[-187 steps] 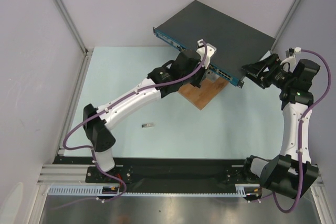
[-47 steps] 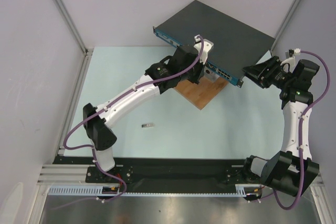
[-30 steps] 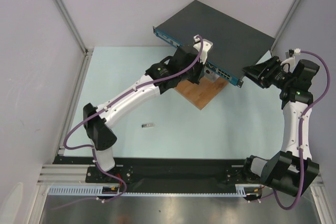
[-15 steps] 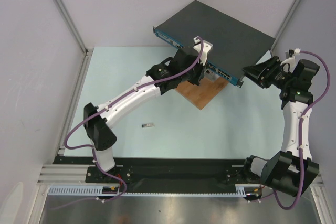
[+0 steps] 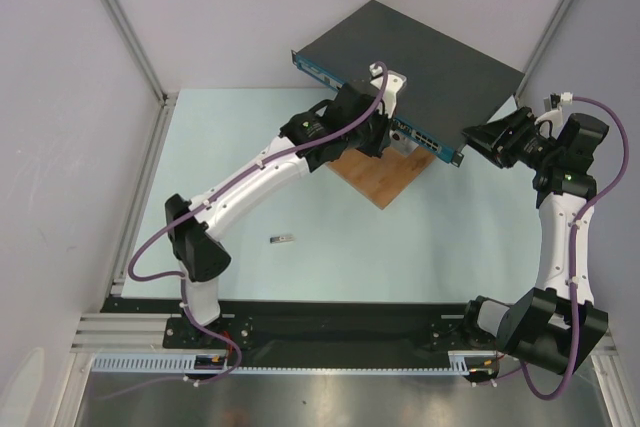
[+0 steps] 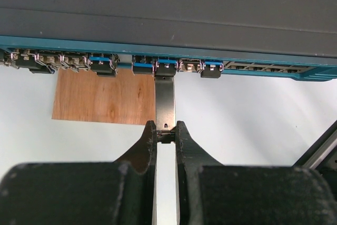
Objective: Insert the plug into the switch port
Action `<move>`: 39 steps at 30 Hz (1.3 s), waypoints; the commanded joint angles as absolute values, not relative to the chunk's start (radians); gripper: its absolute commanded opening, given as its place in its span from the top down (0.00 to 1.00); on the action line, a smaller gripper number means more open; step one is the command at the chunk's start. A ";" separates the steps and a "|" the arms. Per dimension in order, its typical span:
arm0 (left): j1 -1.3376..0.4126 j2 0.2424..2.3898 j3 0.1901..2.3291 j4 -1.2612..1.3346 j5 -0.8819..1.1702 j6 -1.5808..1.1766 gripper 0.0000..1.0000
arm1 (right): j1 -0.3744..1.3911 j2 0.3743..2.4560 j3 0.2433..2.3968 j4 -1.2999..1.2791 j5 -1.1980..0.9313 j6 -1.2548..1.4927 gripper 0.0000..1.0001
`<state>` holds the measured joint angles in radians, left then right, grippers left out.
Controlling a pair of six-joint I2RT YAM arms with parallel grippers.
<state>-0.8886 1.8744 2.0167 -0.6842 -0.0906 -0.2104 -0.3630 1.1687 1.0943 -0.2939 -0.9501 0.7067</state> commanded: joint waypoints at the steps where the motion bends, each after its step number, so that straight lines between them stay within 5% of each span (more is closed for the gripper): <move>1: -0.862 1.921 2.071 -0.531 -0.101 -0.226 1.00 | -0.304 1.203 1.098 -0.190 -0.999 0.696 0.54; 23: -0.893 1.904 2.046 -0.370 -0.080 -0.035 1.00 | -0.301 1.210 1.097 -0.193 -1.000 0.687 0.57; 39: -0.824 1.822 1.875 -0.213 0.107 -0.368 1.00 | -0.299 1.215 1.095 -0.190 -1.003 0.695 0.59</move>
<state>-0.8303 1.8149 1.8824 -0.5400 0.0799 -0.3237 -0.3637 1.1725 1.0943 -0.2924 -0.9512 0.7048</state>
